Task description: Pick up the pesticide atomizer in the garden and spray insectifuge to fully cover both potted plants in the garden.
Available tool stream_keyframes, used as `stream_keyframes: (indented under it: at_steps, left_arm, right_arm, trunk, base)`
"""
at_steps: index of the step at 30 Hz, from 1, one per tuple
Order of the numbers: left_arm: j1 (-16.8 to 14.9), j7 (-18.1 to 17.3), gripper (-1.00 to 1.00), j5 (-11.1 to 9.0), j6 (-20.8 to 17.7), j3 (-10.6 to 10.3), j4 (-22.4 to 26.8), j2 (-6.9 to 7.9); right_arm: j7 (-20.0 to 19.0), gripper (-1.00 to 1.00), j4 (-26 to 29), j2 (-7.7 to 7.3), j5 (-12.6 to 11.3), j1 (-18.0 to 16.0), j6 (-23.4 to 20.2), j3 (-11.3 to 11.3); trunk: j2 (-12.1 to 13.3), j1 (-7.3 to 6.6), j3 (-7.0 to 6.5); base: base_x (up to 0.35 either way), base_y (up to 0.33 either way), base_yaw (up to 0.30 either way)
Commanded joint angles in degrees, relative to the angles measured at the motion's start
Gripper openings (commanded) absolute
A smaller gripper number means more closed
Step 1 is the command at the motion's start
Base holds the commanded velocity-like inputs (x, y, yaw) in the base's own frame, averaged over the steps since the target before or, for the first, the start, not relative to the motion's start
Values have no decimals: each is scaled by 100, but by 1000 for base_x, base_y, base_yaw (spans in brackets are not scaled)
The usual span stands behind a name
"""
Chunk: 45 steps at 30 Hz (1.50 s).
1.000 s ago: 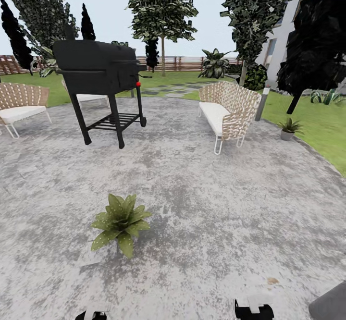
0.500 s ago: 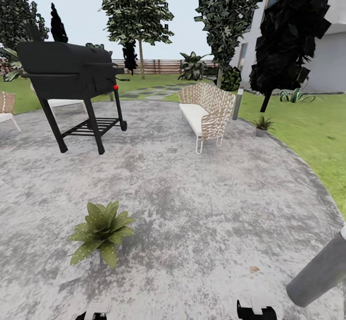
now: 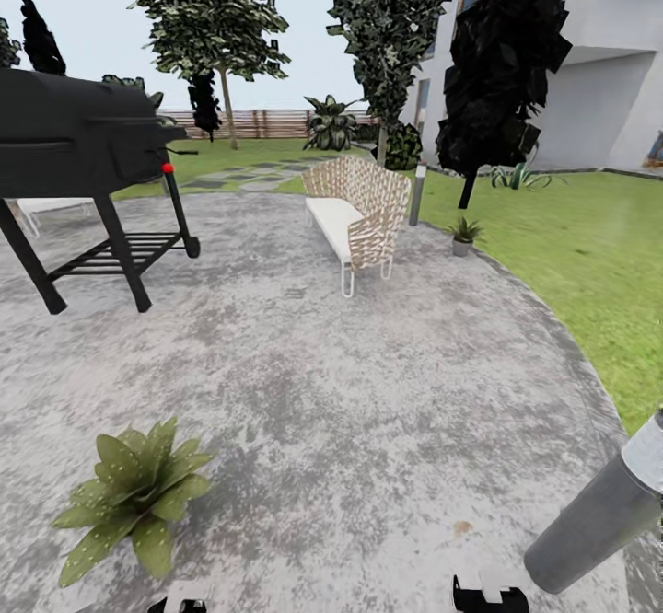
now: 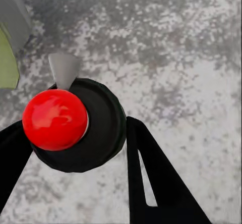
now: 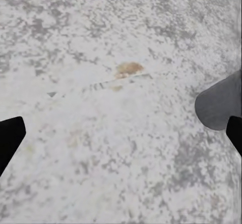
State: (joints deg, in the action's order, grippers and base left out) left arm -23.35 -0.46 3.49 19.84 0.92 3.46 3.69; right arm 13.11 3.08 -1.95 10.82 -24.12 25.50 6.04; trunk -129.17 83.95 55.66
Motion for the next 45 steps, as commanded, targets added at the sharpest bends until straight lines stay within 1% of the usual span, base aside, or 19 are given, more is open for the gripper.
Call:
stream_keyframes:
  at_steps: [1,12,26,39,45]
  left_arm:
    - [-2,-3,-100,40,20,14,-4,1]
    - [-2,-7,-100,38,20,14,-4,0]
    - [6,1,-100,45,20,14,-6,9]
    - [6,2,-100,43,20,14,-12,18]
    - [6,2,-100,46,20,14,-9,17]
  right_arm:
    - [16,100,-7,2,60,-5,16,47]
    - [16,100,-7,3,60,-5,16,47]
    - [17,100,-1,11,60,-5,16,47]
    - [25,100,0,11,61,-5,16,47]
    - [25,100,0,11,60,-5,16,47]
  trunk:
    - [-2,2,-2]
    - [-2,2,-74]
    - [-2,2,-162]
    - [-2,2,-168]
    - [-2,2,-168]
  base:
    - [332,-81,-244]
    - [332,-79,-245]
    - [338,9,-235]
    - [330,116,-18]
    - [333,34,0]
